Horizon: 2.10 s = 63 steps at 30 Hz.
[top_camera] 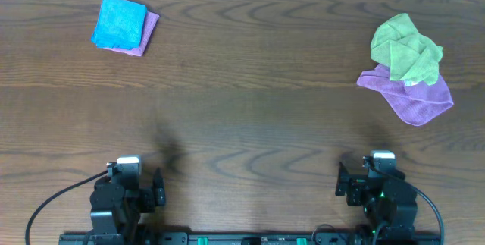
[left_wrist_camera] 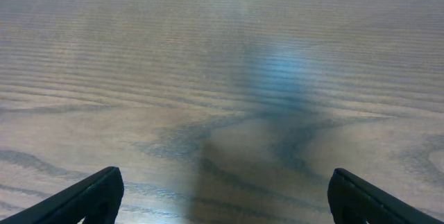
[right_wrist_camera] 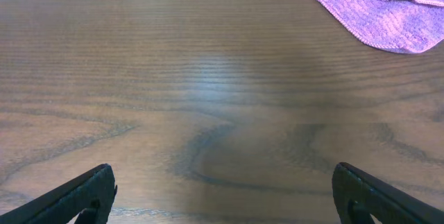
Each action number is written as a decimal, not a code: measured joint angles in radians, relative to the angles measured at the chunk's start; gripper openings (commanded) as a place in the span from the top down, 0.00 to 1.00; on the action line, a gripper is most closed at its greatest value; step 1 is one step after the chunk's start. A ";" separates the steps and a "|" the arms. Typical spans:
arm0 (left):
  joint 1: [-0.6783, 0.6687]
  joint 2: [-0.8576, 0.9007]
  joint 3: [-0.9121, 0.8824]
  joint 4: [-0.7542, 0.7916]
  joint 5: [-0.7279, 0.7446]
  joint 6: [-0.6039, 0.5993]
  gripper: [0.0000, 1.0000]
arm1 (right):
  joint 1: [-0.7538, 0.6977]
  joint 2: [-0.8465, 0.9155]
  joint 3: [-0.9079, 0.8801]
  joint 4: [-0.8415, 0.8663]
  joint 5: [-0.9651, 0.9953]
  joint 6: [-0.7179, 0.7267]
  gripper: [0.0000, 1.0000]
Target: Fold the cloth
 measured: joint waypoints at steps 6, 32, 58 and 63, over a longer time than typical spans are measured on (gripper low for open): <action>0.000 0.000 0.000 0.000 0.000 0.000 0.05 | 0.000 0.000 0.000 0.000 0.000 0.000 0.01; 0.000 0.000 0.000 0.000 0.000 0.000 0.05 | -0.020 0.068 0.009 0.053 0.016 0.068 0.01; 0.000 -0.003 -0.002 0.003 0.000 0.000 0.05 | -0.129 1.247 1.017 0.104 0.151 0.192 0.01; 0.000 -0.003 -0.002 0.003 0.000 0.000 0.05 | -0.190 1.347 1.049 0.231 0.172 0.191 0.01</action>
